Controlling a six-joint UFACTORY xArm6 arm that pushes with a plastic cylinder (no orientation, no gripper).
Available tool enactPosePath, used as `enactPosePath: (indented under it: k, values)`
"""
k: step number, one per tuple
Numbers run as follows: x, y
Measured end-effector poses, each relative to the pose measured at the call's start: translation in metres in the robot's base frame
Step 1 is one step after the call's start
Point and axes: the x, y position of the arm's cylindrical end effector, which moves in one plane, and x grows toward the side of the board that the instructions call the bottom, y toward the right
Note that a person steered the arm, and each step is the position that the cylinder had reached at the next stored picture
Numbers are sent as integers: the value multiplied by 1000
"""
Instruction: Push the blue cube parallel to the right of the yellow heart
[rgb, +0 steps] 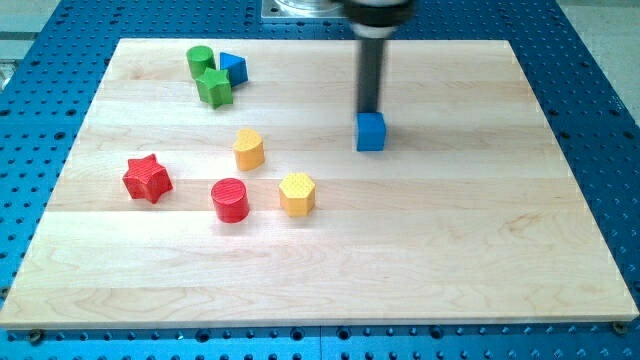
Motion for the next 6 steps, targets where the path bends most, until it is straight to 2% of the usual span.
enactPosePath:
  k: [1, 2, 3, 4, 5, 6]
  values:
    - [8, 56]
    - [8, 30]
    - [21, -32]
    - [36, -52]
    - [37, -22]
    - [37, -22]
